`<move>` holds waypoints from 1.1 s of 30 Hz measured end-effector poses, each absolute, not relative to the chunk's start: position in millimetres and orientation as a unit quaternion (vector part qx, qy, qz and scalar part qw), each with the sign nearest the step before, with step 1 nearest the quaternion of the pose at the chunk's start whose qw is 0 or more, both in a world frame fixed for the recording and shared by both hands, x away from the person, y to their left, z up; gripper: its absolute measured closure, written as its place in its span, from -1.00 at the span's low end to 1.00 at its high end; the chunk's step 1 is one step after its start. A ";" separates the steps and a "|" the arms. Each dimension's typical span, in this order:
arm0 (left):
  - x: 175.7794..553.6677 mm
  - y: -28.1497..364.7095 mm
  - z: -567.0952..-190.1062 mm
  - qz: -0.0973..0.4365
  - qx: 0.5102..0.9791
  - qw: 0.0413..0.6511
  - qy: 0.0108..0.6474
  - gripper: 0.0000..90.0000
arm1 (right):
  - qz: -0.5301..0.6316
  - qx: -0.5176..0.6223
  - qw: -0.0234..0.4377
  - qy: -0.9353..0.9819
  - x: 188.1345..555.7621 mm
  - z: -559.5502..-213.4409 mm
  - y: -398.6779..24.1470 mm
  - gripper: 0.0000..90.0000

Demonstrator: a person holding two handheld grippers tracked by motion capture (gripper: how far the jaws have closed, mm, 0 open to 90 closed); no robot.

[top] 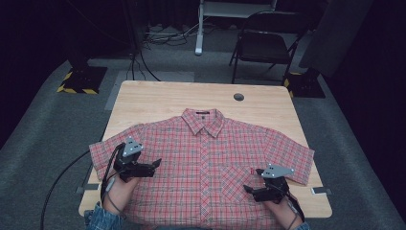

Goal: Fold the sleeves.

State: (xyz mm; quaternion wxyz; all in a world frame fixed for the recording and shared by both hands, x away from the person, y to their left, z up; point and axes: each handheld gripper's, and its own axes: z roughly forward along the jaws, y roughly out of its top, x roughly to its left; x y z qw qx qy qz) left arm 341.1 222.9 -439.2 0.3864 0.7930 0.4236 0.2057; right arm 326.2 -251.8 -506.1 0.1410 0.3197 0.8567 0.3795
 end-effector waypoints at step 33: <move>357.6 280.6 -418.1 0.251 0.761 0.378 0.464 -0.82 | 0.379 0.320 0.141 0.857 326.1 -506.1 -251.7 -0.62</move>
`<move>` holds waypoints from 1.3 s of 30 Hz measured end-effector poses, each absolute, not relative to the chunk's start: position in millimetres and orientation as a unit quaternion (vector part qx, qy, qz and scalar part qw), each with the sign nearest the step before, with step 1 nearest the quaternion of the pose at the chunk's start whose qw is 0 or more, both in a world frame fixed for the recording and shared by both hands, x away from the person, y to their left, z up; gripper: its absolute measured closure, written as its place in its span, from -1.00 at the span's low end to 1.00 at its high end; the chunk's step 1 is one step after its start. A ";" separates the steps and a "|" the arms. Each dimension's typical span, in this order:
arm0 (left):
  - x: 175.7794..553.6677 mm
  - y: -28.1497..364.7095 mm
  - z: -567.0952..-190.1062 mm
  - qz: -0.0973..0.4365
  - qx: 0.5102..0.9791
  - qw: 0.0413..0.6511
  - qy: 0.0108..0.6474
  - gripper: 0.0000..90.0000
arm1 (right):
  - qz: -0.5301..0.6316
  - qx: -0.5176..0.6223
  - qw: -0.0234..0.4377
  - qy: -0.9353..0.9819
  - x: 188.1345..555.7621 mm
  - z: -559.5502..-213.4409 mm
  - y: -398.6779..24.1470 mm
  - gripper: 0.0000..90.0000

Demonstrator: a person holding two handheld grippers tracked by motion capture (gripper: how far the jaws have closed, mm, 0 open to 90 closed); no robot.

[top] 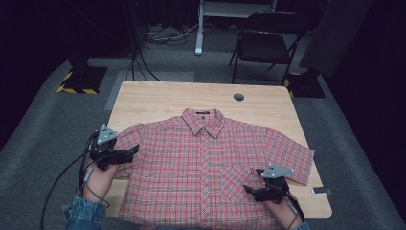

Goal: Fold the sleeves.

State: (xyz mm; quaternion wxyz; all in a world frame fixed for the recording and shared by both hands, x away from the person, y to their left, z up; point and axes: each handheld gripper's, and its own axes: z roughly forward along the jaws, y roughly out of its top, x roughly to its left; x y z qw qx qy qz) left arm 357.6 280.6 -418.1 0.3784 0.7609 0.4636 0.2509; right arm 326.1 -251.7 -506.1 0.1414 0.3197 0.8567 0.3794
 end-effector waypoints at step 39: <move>376.7 359.1 -452.9 0.259 0.720 0.331 0.552 -0.81 | 0.379 0.320 0.141 0.857 326.2 -506.0 -251.8 -0.62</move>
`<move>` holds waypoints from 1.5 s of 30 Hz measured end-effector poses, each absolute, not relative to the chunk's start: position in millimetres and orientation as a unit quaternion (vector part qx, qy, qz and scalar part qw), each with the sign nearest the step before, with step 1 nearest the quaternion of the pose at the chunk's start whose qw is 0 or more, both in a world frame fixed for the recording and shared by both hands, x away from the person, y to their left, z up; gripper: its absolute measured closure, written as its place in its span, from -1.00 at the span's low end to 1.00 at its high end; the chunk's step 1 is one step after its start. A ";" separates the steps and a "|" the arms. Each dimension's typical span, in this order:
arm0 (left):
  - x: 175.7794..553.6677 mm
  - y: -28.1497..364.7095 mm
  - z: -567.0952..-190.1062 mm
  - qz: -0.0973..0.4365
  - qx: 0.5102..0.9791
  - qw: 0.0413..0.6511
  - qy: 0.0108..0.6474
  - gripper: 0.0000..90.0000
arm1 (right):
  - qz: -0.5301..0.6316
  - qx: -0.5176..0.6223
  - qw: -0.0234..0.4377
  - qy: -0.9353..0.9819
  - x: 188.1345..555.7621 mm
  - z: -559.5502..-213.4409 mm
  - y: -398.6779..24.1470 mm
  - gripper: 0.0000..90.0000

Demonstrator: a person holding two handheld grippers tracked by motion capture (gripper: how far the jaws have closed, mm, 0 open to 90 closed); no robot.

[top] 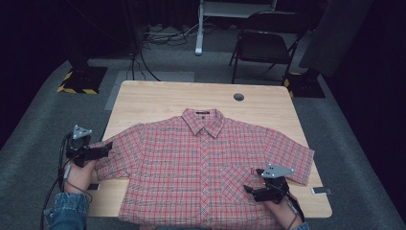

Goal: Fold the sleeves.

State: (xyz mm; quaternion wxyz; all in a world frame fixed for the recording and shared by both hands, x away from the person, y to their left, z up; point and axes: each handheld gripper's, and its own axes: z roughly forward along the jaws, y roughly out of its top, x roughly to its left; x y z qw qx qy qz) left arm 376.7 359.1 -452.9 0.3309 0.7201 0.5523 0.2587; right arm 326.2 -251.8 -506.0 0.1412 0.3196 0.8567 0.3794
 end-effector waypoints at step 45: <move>360.5 397.6 -485.6 0.178 0.675 0.340 0.630 0.82 | 0.379 0.320 0.141 0.857 326.2 -506.0 -251.8 -0.62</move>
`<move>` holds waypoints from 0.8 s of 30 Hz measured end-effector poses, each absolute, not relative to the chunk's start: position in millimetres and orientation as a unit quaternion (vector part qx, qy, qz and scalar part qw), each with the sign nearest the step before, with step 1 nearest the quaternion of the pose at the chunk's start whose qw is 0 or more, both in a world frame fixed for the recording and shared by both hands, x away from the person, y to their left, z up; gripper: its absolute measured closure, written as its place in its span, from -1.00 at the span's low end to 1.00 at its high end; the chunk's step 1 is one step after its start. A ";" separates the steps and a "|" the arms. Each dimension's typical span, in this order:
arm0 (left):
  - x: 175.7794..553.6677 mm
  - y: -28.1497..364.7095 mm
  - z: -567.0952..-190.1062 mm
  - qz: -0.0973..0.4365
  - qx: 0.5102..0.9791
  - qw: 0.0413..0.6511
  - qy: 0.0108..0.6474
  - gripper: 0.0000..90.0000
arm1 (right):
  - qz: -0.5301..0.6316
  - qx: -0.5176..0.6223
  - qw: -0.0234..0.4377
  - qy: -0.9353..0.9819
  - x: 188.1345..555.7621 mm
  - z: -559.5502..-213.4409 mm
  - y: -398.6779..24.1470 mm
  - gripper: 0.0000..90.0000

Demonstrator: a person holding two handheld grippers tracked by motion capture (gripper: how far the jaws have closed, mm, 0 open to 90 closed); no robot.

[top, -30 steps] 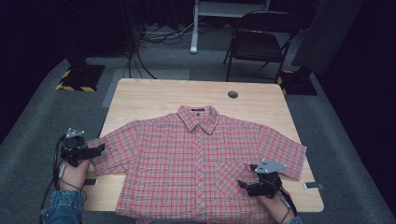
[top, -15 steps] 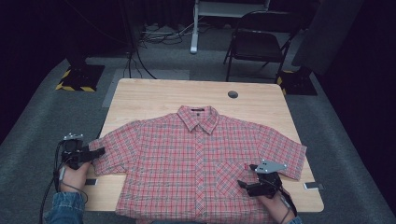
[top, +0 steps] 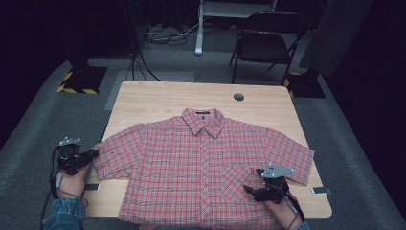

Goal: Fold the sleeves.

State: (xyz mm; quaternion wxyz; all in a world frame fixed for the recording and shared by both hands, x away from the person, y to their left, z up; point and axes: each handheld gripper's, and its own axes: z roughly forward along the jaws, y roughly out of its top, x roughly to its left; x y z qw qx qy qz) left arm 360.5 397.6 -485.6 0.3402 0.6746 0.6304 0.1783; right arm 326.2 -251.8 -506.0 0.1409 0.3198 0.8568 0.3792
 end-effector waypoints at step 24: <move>335.8 358.9 -410.9 0.260 0.696 0.403 0.534 0.92 | 0.379 0.320 0.141 0.857 326.1 -506.0 -251.8 -0.62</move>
